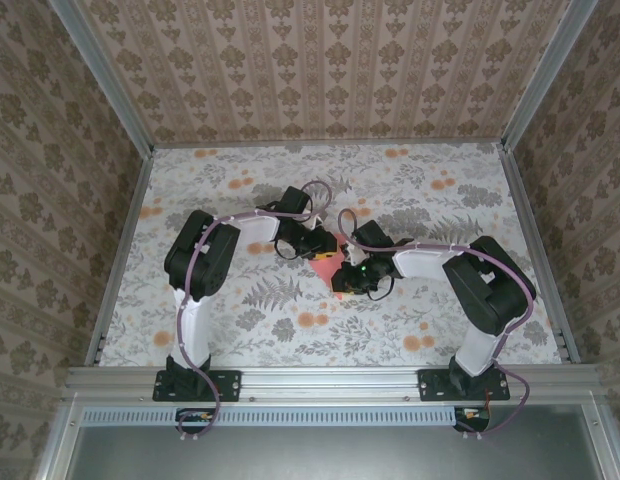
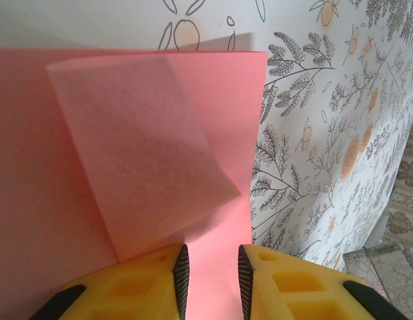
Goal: Fold a paper plane with a square sheet of paper (fold left side to right side)
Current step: Fourth fold the wing at the center of the table.
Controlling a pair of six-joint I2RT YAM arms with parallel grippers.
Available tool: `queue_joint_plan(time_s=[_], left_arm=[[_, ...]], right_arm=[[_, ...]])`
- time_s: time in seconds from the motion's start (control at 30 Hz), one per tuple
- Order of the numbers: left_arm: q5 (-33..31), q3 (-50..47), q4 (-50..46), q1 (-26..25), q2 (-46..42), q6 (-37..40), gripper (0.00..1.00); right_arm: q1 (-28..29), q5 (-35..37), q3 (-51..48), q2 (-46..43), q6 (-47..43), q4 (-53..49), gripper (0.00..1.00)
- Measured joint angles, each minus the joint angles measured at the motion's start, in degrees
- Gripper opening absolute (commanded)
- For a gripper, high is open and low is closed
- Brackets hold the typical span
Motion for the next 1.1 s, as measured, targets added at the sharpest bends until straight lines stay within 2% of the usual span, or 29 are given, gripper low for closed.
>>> queue_joint_plan(time_s=[1.1], left_arm=[[0.5,-0.3,0.0,0.0,0.0,0.0,0.3]], right_arm=[[0.6,-0.1,-3.4,-2.2,-0.2,-1.4,0.17]])
